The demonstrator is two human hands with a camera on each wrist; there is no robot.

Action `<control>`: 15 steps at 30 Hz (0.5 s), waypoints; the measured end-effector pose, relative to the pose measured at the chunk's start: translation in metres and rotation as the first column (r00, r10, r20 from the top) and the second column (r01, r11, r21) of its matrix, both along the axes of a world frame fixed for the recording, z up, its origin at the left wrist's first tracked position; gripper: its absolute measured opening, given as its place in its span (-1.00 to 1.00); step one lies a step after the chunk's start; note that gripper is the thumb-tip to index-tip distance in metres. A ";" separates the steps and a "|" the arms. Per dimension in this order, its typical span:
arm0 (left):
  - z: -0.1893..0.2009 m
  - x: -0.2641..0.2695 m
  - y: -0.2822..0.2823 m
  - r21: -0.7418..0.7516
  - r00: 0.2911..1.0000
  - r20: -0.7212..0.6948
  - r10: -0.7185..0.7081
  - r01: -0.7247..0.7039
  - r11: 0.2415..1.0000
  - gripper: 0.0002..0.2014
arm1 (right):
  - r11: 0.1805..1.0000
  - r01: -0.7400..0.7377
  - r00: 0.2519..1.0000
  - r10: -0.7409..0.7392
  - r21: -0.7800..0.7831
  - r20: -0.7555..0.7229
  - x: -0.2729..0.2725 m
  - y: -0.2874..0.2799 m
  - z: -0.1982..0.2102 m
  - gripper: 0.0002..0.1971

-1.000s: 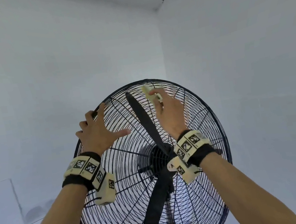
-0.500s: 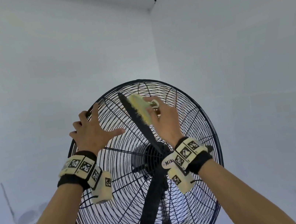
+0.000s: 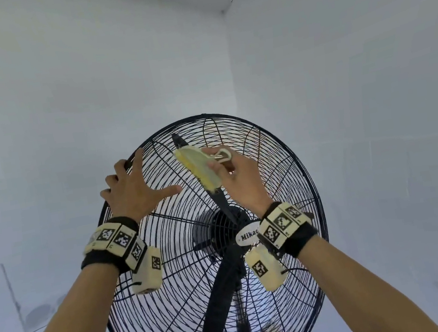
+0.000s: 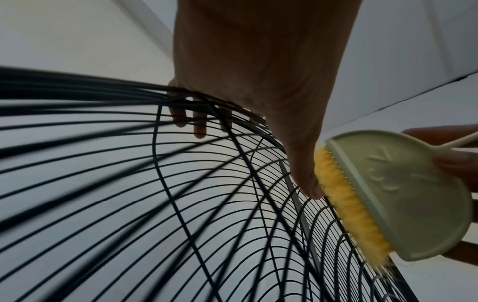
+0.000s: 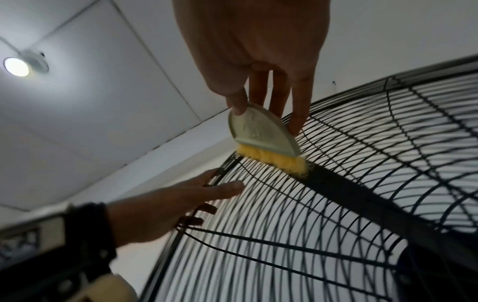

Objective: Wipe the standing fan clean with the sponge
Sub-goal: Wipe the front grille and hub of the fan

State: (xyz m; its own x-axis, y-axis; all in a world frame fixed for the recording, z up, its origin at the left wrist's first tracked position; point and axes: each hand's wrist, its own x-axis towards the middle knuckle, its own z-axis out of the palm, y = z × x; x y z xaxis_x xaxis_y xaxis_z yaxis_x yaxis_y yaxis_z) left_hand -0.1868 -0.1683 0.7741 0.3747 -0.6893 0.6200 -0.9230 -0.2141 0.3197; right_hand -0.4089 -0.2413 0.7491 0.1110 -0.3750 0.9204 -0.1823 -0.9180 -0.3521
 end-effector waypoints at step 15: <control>-0.001 0.001 -0.001 0.008 1.000 -0.005 -0.012 0.012 1.000 0.35 | 0.998 0.038 0.997 -0.040 0.040 0.072 -0.014 -0.003 -0.010 -0.72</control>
